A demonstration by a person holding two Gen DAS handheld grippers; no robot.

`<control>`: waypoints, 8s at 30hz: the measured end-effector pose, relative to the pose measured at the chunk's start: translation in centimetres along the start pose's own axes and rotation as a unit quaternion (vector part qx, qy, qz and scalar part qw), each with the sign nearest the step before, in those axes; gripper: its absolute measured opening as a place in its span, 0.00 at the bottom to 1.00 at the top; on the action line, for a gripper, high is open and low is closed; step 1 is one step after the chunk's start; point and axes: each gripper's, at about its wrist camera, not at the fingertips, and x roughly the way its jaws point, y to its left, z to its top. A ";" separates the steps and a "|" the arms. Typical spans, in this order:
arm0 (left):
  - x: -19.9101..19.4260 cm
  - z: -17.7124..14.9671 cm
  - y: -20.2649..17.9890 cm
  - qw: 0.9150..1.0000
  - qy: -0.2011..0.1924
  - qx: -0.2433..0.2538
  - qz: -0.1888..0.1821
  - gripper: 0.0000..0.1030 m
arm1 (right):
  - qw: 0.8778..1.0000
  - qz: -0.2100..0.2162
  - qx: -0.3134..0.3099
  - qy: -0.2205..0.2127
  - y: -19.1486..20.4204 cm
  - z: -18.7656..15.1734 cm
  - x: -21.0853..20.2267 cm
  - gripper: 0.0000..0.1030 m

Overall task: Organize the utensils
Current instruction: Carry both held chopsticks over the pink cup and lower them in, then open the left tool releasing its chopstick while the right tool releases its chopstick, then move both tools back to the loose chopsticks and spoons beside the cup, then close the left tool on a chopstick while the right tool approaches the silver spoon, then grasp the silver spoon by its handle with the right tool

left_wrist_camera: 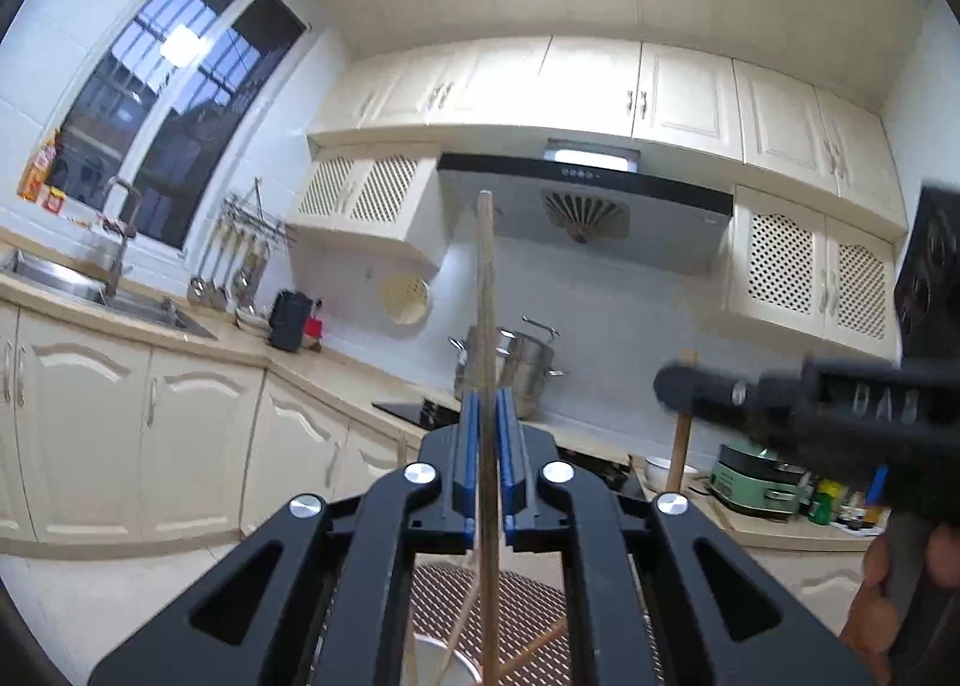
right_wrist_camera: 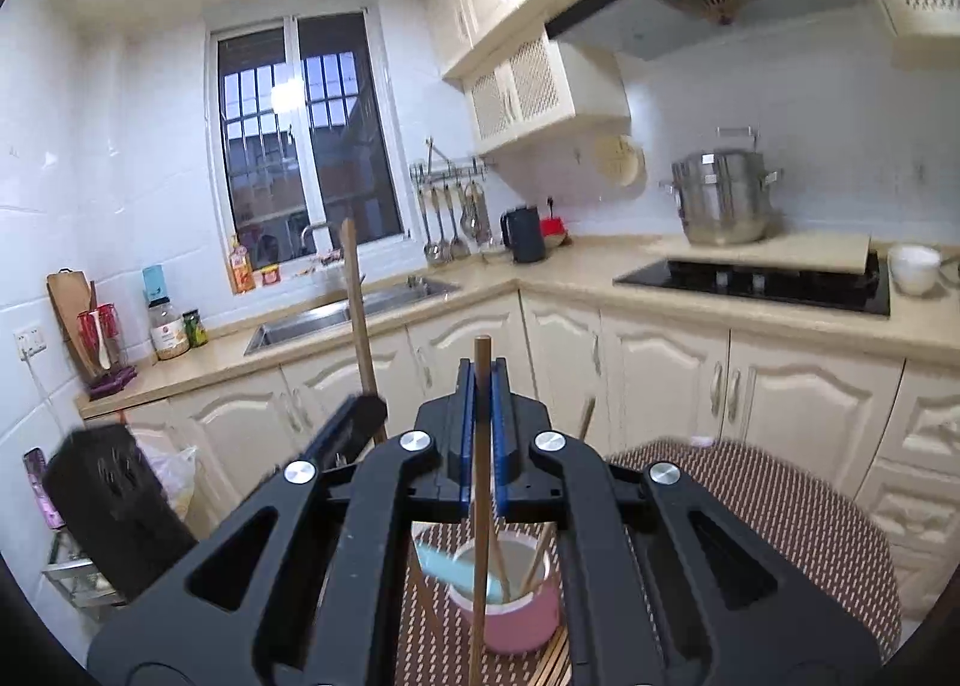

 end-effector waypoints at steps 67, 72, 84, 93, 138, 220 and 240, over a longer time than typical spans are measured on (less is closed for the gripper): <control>-3.8 -0.3 1.0 0.988 0.135 0.025 0.073 0.63 | 0.996 -0.065 0.050 0.031 -0.4 -5.4 -1.5 0.62; -3.9 -1.6 0.1 0.978 0.198 0.040 0.053 0.63 | 0.993 -0.091 0.055 0.042 -1.8 -6.6 -3.5 0.63; -1.2 -11.0 1.1 0.889 0.456 0.013 0.027 0.63 | 0.972 -0.148 0.096 0.157 -7.2 -14.5 -5.1 0.66; -0.5 -17.2 2.0 0.843 0.529 0.065 0.073 0.63 | 0.955 -0.154 0.122 0.224 -9.2 -20.3 -4.6 0.66; 2.6 -19.3 -1.9 0.829 0.534 0.135 0.097 0.63 | 0.945 -0.139 0.163 0.248 -10.5 -23.8 -3.3 0.68; 3.9 -19.7 1.8 0.794 0.607 0.017 0.021 0.16 | 0.857 -0.152 0.002 0.493 -4.3 -21.9 8.3 0.28; 3.6 -19.5 2.8 0.792 0.610 0.028 0.030 0.06 | 0.825 -0.097 -0.046 0.555 -4.2 -21.8 8.9 0.10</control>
